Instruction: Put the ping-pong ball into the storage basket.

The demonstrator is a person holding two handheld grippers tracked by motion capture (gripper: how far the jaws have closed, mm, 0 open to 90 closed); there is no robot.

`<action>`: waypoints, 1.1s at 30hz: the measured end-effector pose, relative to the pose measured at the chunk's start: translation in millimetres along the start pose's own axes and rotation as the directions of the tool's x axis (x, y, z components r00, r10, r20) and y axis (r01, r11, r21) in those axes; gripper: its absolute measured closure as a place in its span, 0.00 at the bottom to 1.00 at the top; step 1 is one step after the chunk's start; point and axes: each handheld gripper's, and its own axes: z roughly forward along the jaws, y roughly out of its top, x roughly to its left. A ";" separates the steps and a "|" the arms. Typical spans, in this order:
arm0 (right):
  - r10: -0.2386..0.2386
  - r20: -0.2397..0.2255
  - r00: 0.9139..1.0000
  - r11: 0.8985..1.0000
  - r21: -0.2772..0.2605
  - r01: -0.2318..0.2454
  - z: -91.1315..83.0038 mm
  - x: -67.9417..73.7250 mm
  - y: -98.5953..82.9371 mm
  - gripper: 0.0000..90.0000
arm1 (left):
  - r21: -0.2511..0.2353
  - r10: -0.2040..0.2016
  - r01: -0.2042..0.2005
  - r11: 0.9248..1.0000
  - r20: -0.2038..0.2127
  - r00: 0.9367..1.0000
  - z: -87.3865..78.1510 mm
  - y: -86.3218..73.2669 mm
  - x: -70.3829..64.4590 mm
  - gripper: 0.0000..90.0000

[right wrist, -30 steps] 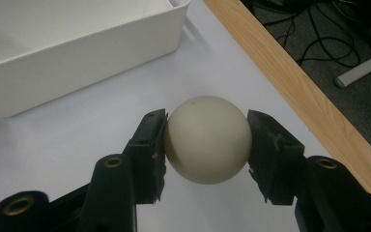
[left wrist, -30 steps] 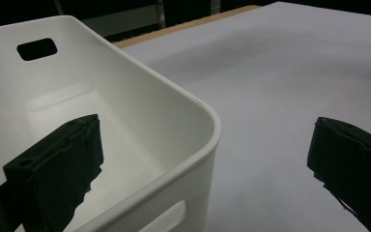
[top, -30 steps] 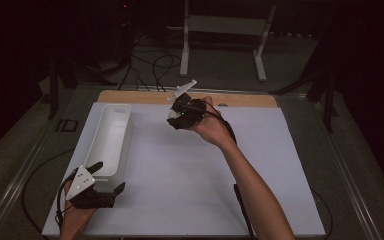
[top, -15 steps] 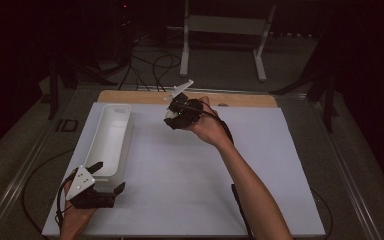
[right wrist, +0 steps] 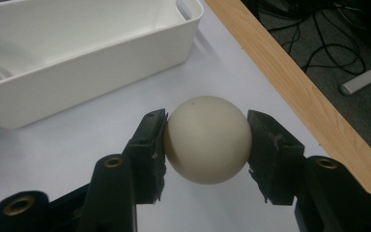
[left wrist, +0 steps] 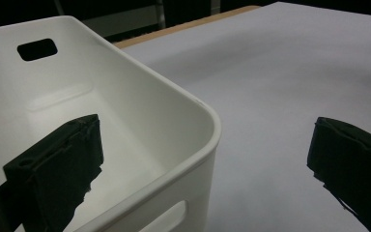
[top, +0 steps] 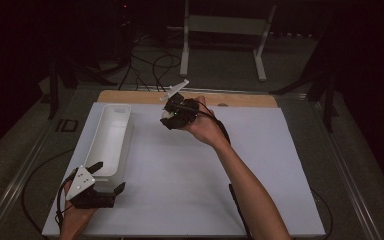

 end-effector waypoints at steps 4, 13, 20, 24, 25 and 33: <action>-0.006 0.001 1.000 1.000 -0.004 0.006 0.1 2.0 3.8 0.56 | 0.000 -0.001 0.001 1.000 0.001 1.000 0.0 0.0 0.0 0.00; -0.018 -0.003 1.000 1.000 -0.009 0.018 0.2 6.4 11.3 0.56 | 0.001 0.000 0.000 1.000 -0.001 1.000 0.0 0.0 -0.2 0.00; -0.018 -0.010 1.000 1.000 -0.015 0.018 1.5 10.1 16.2 0.56 | 0.002 0.001 -0.001 1.000 -0.002 1.000 0.0 0.0 -0.3 0.00; -0.027 -0.009 1.000 0.999 -0.018 0.027 2.6 12.3 18.8 0.56 | 0.001 -0.001 0.001 1.000 -0.001 1.000 0.0 0.0 -0.2 0.00; -0.023 -0.011 1.000 1.000 -0.018 0.023 2.7 13.1 19.5 0.56 | 0.001 -0.001 0.001 1.000 -0.001 1.000 0.0 0.0 -0.1 0.00; -0.018 -0.018 1.000 1.000 -0.026 0.017 3.6 16.4 23.6 0.56 | 0.001 0.002 -0.002 1.000 -0.002 1.000 -0.1 -0.1 -0.4 0.00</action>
